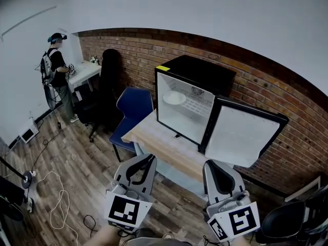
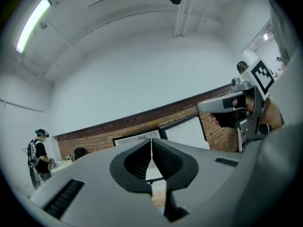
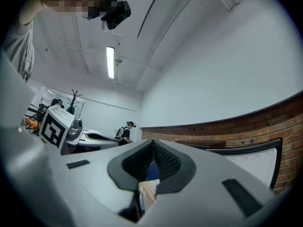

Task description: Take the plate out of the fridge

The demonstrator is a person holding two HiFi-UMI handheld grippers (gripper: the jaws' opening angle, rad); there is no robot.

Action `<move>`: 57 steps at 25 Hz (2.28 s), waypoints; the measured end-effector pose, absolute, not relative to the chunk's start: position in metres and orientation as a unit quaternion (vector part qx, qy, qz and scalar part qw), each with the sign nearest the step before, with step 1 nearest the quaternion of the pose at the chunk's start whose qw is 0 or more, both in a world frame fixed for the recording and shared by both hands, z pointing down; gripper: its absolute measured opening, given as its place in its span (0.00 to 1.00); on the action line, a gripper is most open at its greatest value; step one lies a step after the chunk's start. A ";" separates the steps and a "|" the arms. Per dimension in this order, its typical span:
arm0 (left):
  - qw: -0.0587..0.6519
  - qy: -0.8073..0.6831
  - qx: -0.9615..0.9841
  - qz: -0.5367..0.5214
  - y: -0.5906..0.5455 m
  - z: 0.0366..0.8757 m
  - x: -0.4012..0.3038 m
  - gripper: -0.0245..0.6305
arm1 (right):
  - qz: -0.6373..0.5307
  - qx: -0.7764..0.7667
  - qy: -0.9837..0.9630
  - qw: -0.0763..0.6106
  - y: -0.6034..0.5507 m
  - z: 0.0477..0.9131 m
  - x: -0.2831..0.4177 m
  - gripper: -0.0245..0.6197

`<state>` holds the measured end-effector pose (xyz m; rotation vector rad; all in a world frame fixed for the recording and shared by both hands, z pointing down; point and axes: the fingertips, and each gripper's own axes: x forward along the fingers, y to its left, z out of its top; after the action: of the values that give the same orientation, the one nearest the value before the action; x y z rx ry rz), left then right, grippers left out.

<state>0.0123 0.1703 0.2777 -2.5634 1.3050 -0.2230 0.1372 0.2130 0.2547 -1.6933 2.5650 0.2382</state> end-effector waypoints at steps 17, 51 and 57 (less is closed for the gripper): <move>0.141 0.457 -0.875 -0.072 0.170 0.287 0.026 0.07 | 0.060 -0.532 0.844 0.034 0.203 0.278 0.145 0.09; 0.112 0.410 -0.902 -0.076 -0.024 0.305 -0.007 0.07 | 0.050 -0.552 0.832 0.017 0.007 0.281 0.101 0.09; 0.099 0.400 -0.908 -0.078 -0.087 0.301 -0.024 0.07 | 0.046 -0.564 0.824 0.019 -0.053 0.271 0.086 0.09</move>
<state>-0.0238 -0.0865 0.3011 -2.6852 1.1835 -0.2320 0.0855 -0.0526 0.2707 -1.7511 2.5593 0.1425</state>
